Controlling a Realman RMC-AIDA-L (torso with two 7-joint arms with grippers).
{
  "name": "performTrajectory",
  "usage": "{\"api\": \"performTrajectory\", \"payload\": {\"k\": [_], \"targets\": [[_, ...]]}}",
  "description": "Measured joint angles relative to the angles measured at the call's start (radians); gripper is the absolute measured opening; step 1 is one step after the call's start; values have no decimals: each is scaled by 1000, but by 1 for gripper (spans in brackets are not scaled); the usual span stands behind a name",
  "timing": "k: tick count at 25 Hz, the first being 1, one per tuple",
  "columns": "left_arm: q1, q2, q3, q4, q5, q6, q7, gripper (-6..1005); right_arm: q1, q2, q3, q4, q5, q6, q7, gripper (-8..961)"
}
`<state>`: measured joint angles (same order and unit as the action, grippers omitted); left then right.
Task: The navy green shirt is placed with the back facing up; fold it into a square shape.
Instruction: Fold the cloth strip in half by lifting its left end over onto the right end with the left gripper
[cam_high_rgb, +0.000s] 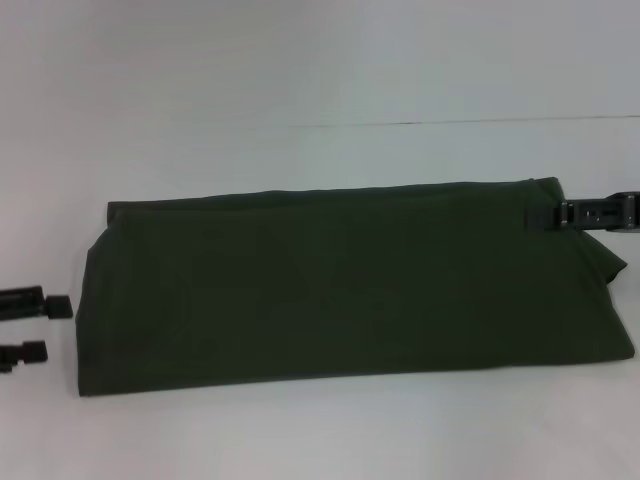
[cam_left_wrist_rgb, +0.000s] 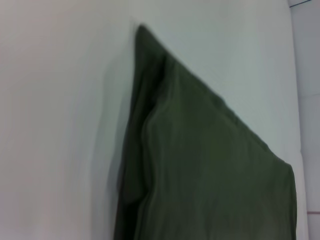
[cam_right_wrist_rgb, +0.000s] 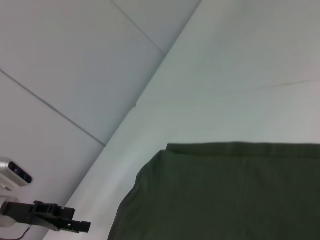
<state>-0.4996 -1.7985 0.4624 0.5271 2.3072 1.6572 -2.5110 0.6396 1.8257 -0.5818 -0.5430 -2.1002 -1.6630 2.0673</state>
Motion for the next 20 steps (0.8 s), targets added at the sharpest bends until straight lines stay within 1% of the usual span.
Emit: {"api": "performTrajectory", "payload": {"k": [1,2,4,10,20], "targets": [[6,-5,0,-2,0,1,0,855,4,1,-9,0,0,0,2,926],[6,-5,0,-2,0,1,0,855,6,2,-16,1,-1,2,5,926],[22,-14,0,-13,0,-5,0,855,11,3,-26,2,-3,5,8,926],[43,-23,2,-39,0,-47,3,854,21,4,-40,10,-29,-5,3,925],[42,-32,10,-70,0,-106,3,855,20,1,-47,11,-31,2,0,925]]}}
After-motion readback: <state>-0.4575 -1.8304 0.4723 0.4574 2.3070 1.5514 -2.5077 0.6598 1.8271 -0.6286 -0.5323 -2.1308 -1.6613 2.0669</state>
